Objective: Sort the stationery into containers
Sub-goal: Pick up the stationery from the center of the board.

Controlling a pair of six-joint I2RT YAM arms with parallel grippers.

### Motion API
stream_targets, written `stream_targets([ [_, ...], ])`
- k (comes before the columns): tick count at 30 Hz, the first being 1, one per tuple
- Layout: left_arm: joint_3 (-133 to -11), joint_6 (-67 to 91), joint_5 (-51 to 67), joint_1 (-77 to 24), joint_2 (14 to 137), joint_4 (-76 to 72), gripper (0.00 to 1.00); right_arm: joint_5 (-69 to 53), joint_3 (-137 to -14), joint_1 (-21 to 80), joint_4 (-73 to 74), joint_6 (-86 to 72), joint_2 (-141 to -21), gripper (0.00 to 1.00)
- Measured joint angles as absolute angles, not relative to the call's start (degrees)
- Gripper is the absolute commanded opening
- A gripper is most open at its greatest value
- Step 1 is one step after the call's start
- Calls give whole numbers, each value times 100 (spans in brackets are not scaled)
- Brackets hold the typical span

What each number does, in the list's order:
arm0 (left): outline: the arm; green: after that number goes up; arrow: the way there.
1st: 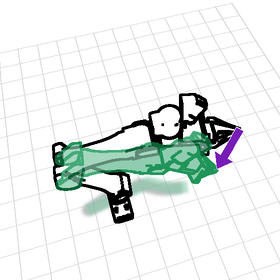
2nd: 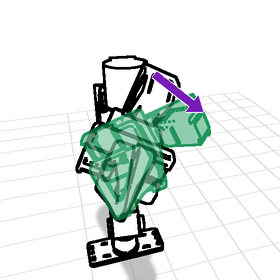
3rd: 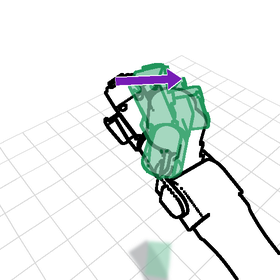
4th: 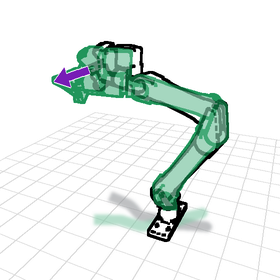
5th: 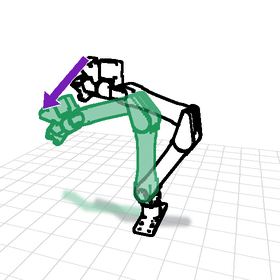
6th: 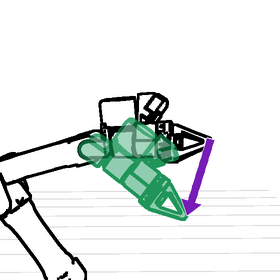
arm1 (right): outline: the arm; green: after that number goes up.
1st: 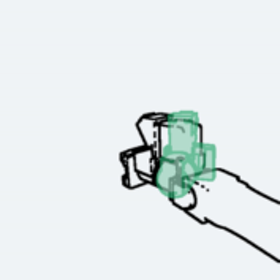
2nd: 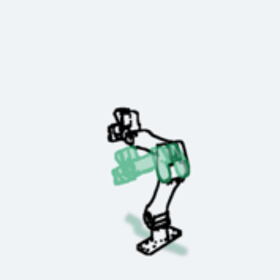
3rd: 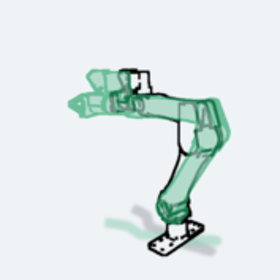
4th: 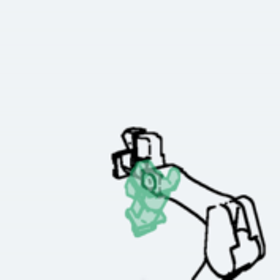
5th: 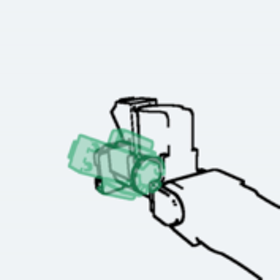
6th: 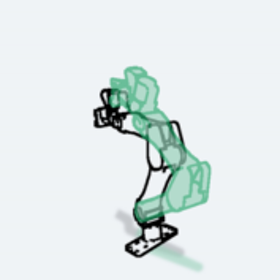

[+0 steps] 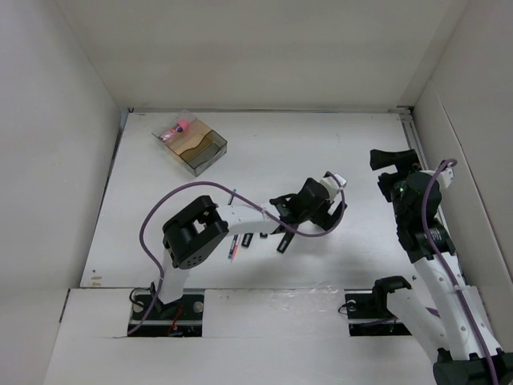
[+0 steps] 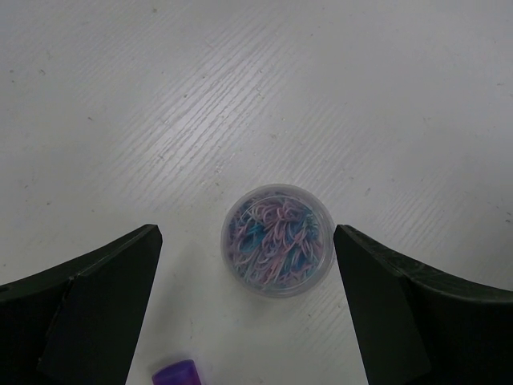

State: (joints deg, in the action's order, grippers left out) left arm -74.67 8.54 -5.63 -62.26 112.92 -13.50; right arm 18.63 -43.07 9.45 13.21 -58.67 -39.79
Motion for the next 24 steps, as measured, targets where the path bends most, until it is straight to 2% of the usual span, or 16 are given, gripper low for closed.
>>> stream_targets([
  [3, -7481, 862, -486, -6226, 11367, -1345, 87, 1846, -4309, 945, 1306, -5867, -3979, 99],
  [7, -7603, 860, -480, -6329, 11574, -1341, 80, 1793, -4307, 945, 1280, -5867, -3979, 99],
  [12, -7811, 775, -567, -6471, 11889, -1214, 49, 1704, -4307, 945, 1260, -5859, -3997, 99],
  [16, -7837, 753, -674, -6493, 11904, -1194, 40, 1621, -4307, 945, 1236, -5828, -4036, 99],
  [24, -7793, 843, -1149, -6259, 11603, -1081, 37, 1581, -4303, 945, 1219, -5826, -4051, 99],
])
